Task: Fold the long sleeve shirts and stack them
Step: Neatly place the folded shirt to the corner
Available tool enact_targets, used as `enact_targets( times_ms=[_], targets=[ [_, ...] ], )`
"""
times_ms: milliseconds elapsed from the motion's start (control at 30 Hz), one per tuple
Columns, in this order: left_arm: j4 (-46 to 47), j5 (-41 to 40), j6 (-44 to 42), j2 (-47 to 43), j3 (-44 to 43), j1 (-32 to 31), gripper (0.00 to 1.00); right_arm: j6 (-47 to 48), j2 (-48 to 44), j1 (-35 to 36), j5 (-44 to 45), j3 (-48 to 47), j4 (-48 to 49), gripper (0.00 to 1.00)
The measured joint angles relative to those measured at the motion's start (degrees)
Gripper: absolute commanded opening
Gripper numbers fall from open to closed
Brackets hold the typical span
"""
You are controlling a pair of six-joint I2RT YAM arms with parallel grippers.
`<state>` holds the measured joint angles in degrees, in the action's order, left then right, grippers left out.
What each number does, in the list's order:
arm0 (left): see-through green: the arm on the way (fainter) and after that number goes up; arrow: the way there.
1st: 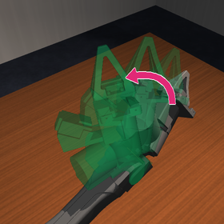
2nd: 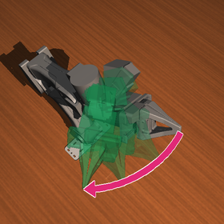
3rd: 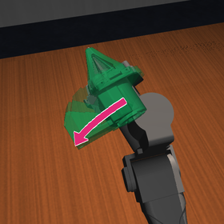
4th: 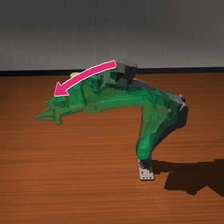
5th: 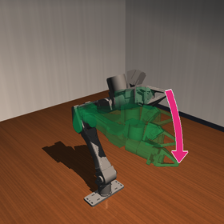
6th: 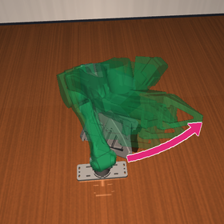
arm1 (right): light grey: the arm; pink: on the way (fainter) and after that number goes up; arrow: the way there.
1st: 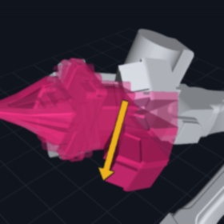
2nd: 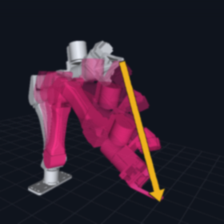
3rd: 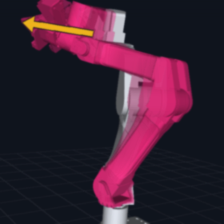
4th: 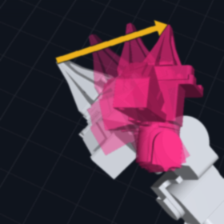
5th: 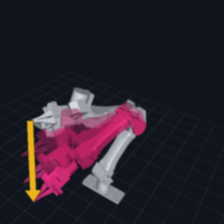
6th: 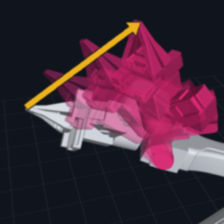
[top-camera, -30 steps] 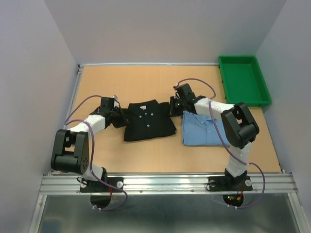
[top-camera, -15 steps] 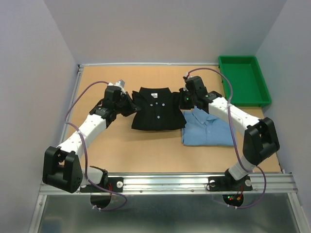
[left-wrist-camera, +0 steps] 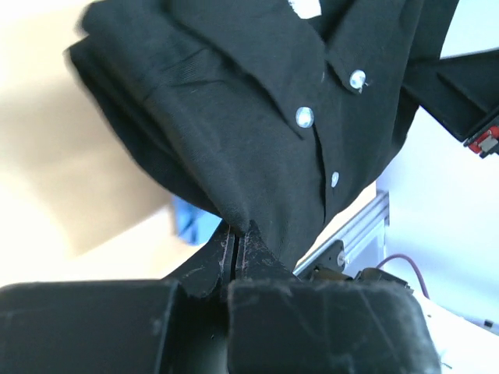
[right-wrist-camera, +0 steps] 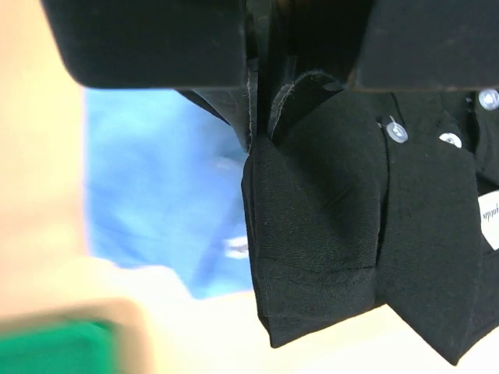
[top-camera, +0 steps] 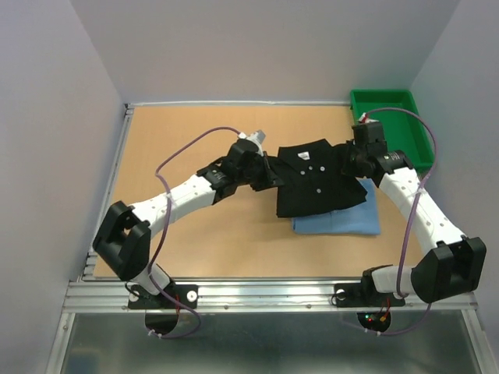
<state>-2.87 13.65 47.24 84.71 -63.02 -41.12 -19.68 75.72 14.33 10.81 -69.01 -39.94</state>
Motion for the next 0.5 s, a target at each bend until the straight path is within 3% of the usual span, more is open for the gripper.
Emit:
enact_targets(
  times_ms=[233,500],
  targets=[
    [3.32,-0.50,0.66,11.19,-5.90,-6.95,0.00,0.90,-1.07,-5.05,7.10,4.28,-3.63,0.01],
    [5.70,-0.70,-0.39,18.36,-7.74,-7.96,0.00,0.72,-0.79,-8.11,11.06,9.33,-3.37,0.01]
  ],
)
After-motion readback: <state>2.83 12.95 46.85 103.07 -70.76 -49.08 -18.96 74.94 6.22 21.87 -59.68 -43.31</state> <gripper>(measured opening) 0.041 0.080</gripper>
